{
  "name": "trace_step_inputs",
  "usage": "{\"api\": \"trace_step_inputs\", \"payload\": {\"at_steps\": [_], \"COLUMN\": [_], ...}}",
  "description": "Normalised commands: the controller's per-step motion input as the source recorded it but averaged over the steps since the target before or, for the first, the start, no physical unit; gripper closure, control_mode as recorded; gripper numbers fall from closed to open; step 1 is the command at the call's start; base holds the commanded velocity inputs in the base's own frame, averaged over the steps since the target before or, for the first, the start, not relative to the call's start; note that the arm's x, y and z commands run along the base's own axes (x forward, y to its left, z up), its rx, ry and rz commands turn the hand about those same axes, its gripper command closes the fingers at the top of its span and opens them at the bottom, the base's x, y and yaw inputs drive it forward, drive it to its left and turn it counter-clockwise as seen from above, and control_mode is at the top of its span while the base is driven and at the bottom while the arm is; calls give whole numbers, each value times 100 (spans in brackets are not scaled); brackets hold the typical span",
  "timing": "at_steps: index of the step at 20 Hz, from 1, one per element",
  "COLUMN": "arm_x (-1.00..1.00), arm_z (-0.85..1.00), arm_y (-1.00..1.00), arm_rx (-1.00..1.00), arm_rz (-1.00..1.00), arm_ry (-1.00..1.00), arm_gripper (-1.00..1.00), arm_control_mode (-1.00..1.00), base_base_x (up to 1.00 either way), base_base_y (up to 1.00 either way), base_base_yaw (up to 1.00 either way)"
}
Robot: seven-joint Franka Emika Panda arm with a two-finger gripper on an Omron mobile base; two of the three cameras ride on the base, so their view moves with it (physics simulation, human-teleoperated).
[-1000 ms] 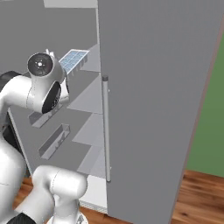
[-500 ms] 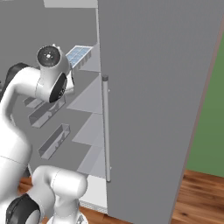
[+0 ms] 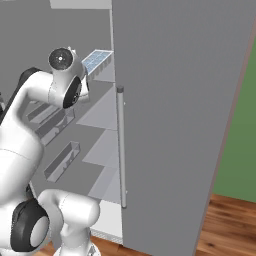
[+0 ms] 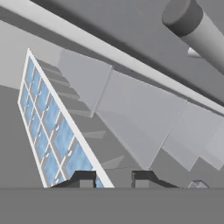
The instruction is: The ice cube tray has been filled with water. Take the tray and place it in the freezer to make ice. Close the freezer door after placing the tray.
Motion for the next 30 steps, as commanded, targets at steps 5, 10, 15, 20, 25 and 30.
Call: {"api": "trace_step_inputs", "payload": {"at_steps": [5, 10, 15, 20, 25, 30], "arm_x": [53, 55, 52, 52, 55, 52], "arm_z": [0, 2, 4, 4, 0, 0], "arm_y": [0, 0, 0, 0, 3, 0], "arm_rx": [0, 0, 0, 0, -1, -1], "arm_rz": [-6, -3, 0, 0, 0, 0], "arm_ry": [0, 0, 0, 1, 3, 4], "arm_gripper": [100, 100, 100, 100, 100, 100], "arm_control_mode": [-100, -100, -100, -100, -100, -100], "base_base_x": [0, 0, 0, 0, 0, 0], "base_base_y": [0, 0, 0, 0, 0, 0], "base_base_yaw": [0, 0, 0, 0, 0, 0]}}
